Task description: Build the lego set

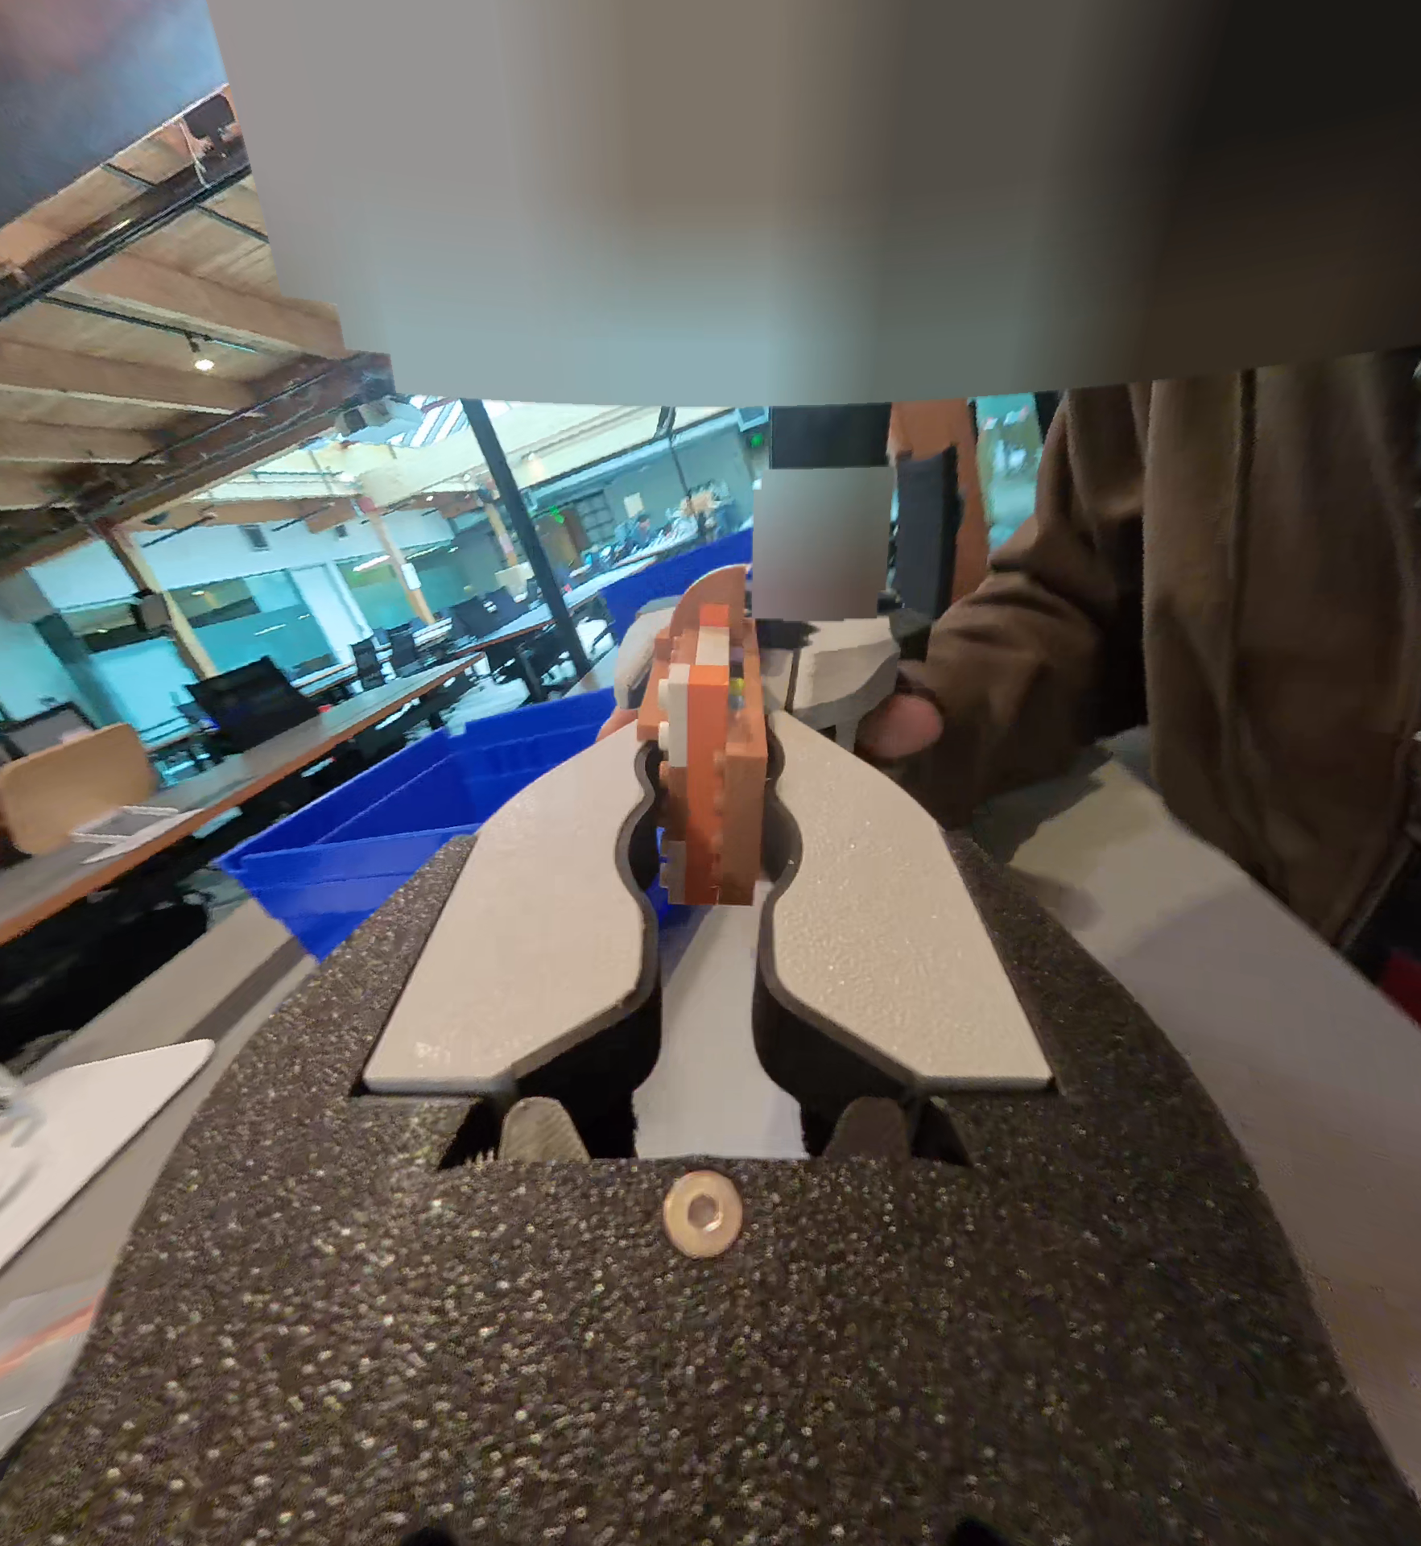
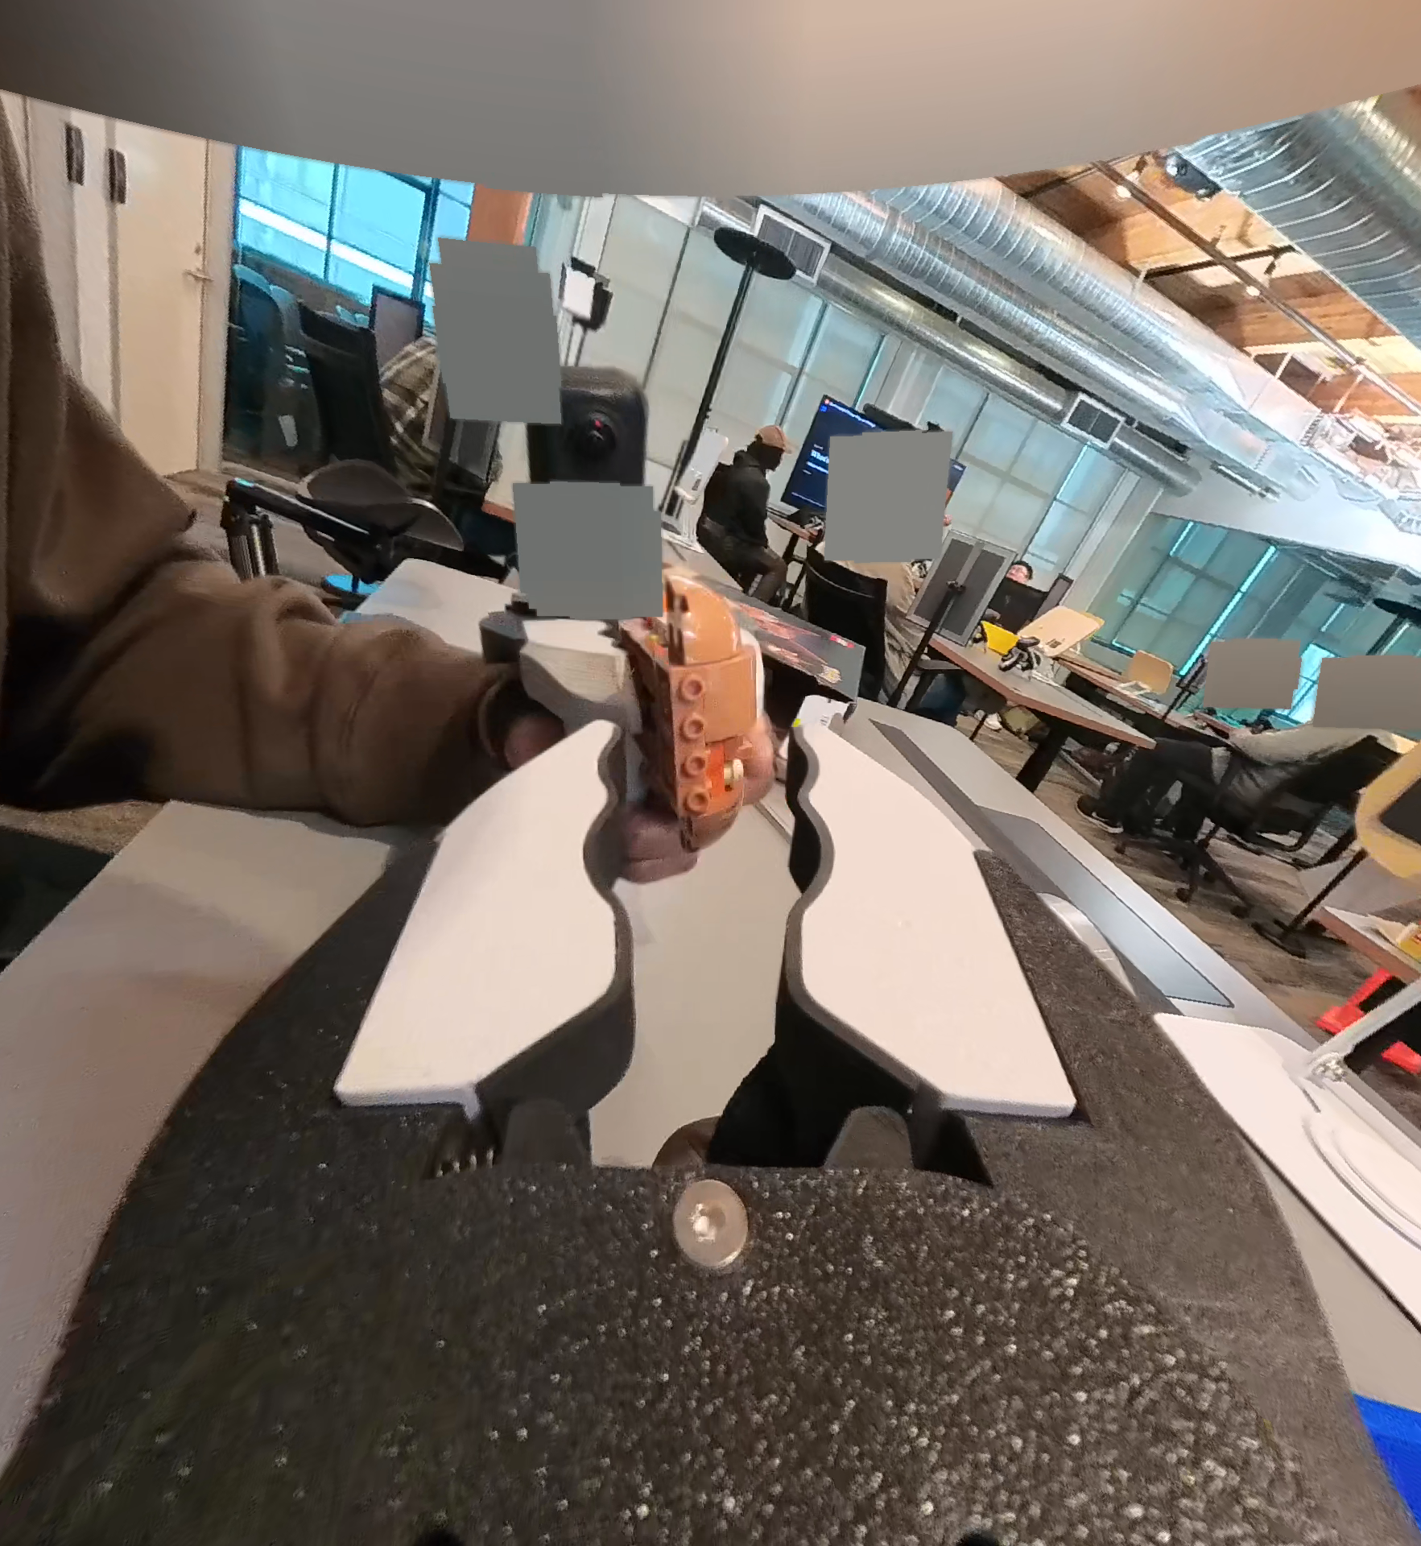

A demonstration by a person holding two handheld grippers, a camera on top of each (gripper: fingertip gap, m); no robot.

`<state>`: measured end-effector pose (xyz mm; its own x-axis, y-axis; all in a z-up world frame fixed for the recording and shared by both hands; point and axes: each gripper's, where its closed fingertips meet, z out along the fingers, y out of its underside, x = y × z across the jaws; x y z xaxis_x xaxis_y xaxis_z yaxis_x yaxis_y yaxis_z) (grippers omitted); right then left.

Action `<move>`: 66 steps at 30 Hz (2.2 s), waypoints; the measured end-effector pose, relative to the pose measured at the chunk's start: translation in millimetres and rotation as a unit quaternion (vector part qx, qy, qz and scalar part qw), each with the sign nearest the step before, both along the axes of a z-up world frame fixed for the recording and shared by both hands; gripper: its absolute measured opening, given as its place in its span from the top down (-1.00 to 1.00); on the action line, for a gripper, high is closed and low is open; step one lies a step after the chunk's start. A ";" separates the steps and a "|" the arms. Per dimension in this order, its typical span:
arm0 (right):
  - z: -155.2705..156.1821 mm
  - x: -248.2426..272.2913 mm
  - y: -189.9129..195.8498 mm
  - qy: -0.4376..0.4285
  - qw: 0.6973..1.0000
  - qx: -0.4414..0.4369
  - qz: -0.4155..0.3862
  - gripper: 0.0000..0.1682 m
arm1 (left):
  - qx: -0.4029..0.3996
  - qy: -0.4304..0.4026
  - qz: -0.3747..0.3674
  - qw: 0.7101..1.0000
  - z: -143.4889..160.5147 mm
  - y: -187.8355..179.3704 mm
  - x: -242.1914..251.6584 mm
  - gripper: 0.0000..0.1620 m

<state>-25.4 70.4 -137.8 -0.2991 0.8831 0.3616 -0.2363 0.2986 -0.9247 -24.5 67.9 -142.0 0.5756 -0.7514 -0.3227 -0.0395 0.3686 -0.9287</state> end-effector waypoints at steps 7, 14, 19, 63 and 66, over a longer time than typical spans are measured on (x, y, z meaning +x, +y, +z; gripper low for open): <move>-5.9 -1.9 2.7 -0.002 0.999 0.030 -0.014 0.58 | 0.054 0.099 0.071 0.991 -10.0 2.5 -1.2 0.75; -12.9 -6.2 10.3 -0.016 0.999 0.027 -0.029 0.59 | 0.087 0.140 0.122 0.979 -11.7 7.4 -10.0 0.74; -16.4 -9.4 17.4 -0.025 0.999 0.011 -0.043 0.60 | 0.079 0.140 0.139 0.977 -9.8 17.8 -21.9 0.74; -28.9 -13.1 37.2 -0.031 0.996 0.034 -0.071 0.60 | -0.025 0.037 0.043 0.998 -41.5 36.0 -37.6 0.75; -30.3 -13.7 30.1 -0.033 0.996 0.052 -0.067 0.59 | -0.032 0.030 0.018 0.999 -42.0 31.7 -28.0 0.75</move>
